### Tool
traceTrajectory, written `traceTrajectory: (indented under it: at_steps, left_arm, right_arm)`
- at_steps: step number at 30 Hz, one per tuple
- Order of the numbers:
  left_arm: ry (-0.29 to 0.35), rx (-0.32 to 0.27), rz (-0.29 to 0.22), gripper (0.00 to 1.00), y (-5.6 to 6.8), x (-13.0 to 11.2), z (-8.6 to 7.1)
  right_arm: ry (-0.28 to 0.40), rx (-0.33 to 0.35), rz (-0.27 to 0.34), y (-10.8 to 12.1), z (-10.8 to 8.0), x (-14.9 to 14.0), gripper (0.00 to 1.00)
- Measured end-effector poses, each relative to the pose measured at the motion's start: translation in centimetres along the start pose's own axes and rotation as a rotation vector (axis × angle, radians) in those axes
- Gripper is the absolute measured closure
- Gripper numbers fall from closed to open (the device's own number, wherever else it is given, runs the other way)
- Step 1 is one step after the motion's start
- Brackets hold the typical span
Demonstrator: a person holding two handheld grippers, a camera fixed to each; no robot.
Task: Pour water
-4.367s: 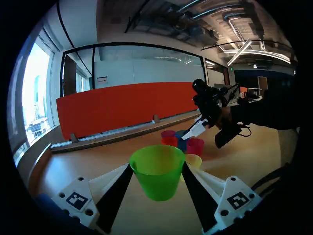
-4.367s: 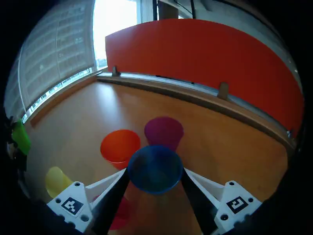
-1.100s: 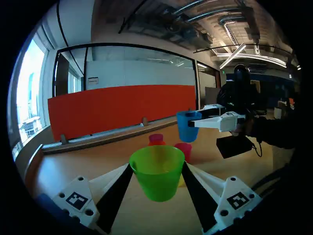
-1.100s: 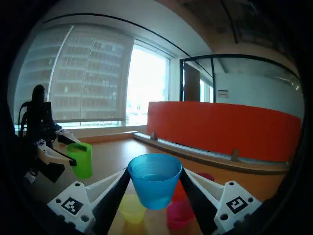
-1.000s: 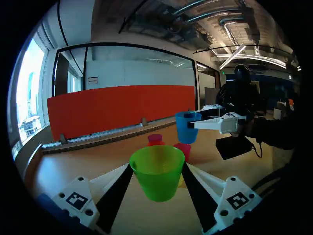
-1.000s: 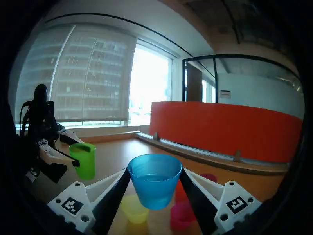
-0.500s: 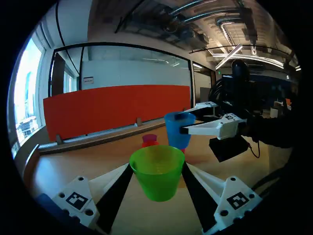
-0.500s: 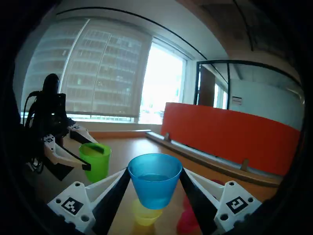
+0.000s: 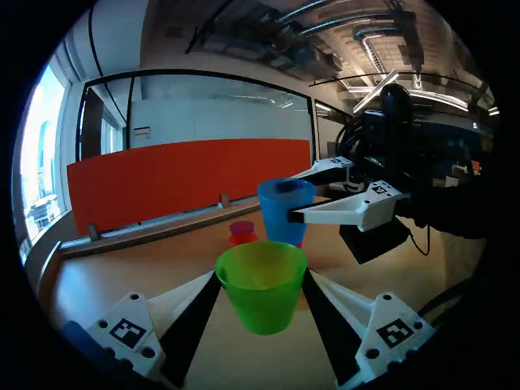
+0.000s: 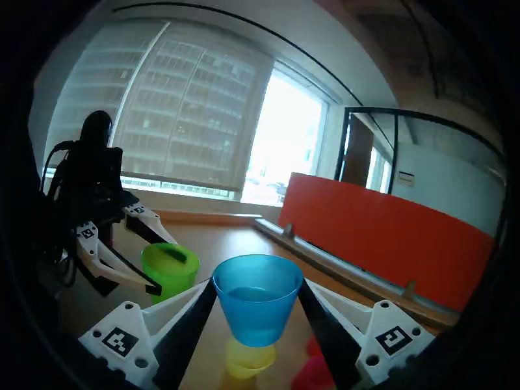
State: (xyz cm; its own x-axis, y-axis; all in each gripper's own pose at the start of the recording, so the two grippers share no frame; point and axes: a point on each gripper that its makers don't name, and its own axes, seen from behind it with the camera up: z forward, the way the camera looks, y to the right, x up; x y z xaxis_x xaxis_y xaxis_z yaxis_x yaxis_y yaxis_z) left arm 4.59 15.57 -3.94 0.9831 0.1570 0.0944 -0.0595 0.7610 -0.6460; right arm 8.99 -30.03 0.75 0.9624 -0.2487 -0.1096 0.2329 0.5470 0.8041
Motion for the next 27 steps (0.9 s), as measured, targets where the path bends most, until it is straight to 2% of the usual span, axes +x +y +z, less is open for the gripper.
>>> traceTrajectory:
  at_steps: [17,27]
  left_arm:
    - [-0.006,-0.031,0.011,0.13,1.6,-0.2,0.5]
    - [-0.004,-0.04,0.012,0.13,1.9,-0.1,0.7]
  right_arm:
    - [0.008,0.041,-0.131,-1.1,0.5,1.3,0.09]
    - [0.0,0.068,-0.217,-1.5,0.8,1.7,0.09]
